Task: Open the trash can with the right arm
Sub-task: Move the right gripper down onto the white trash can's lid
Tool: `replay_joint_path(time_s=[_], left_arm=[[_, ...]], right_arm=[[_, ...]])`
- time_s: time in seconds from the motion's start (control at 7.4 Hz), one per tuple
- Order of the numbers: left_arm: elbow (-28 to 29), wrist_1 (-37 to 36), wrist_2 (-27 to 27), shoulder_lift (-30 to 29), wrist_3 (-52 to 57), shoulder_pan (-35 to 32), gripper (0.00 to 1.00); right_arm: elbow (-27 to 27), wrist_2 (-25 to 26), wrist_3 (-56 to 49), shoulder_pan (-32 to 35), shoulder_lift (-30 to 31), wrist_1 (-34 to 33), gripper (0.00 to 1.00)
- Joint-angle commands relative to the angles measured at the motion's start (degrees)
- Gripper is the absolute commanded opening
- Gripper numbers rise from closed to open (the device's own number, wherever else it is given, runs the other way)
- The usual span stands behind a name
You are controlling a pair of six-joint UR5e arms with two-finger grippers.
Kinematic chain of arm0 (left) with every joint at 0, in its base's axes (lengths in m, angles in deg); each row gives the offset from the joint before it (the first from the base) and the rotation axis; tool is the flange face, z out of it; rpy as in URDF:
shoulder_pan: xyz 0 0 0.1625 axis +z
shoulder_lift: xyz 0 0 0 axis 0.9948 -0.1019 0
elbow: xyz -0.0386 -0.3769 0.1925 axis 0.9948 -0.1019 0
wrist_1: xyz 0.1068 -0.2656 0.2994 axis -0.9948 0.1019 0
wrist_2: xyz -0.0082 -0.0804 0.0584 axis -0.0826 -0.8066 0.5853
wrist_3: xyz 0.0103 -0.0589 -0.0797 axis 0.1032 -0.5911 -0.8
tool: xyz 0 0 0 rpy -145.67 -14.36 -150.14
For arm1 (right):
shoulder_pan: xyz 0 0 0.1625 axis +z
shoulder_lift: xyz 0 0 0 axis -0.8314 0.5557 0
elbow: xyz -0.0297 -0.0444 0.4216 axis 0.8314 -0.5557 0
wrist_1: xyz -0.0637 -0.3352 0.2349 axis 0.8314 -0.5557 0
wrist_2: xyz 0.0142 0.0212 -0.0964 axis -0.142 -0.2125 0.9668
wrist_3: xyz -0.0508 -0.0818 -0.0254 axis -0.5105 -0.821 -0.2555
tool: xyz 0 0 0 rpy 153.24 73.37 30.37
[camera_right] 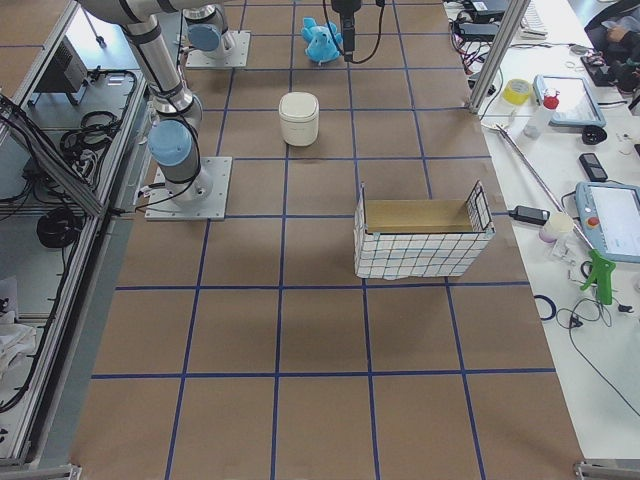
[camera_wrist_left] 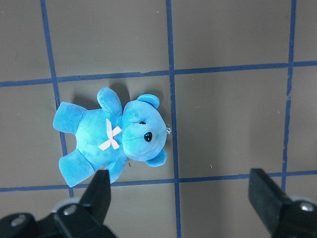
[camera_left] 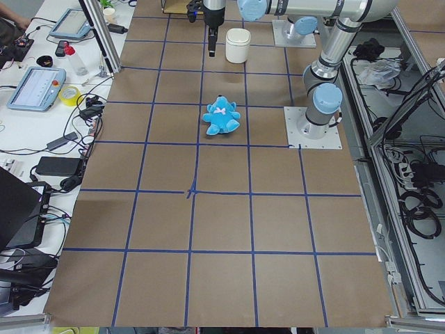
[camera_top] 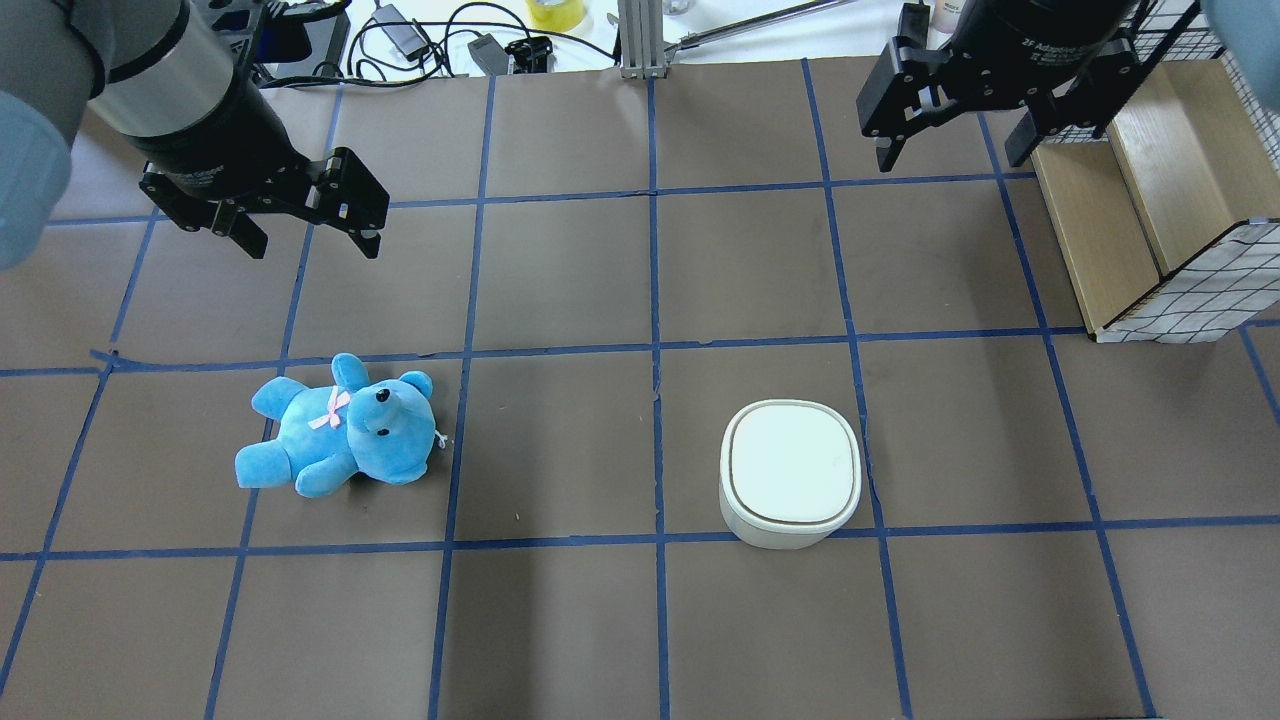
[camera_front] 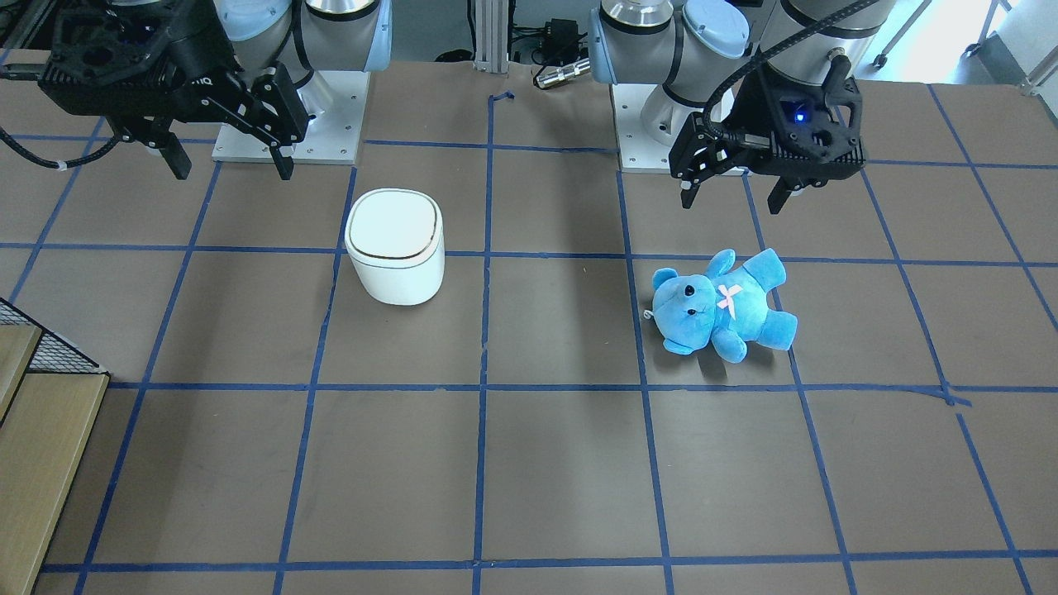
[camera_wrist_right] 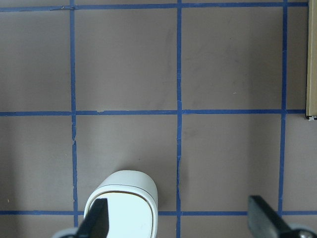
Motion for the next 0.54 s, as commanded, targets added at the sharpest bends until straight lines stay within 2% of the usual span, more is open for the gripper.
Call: replay_joint_path(time_s=[0.0,0.41], left_arm=[[0.00,0.00,0.00,0.00,0.00,0.00,1.00],[0.00,0.00,0.00,0.00,0.00,0.00,1.00]], right_arm=[[0.02,-0.09,-0.03,0.00,-0.38,-0.05,1.00],[-0.51,-0.27,-0.03,-0.08,-0.57,0.04,1.00]])
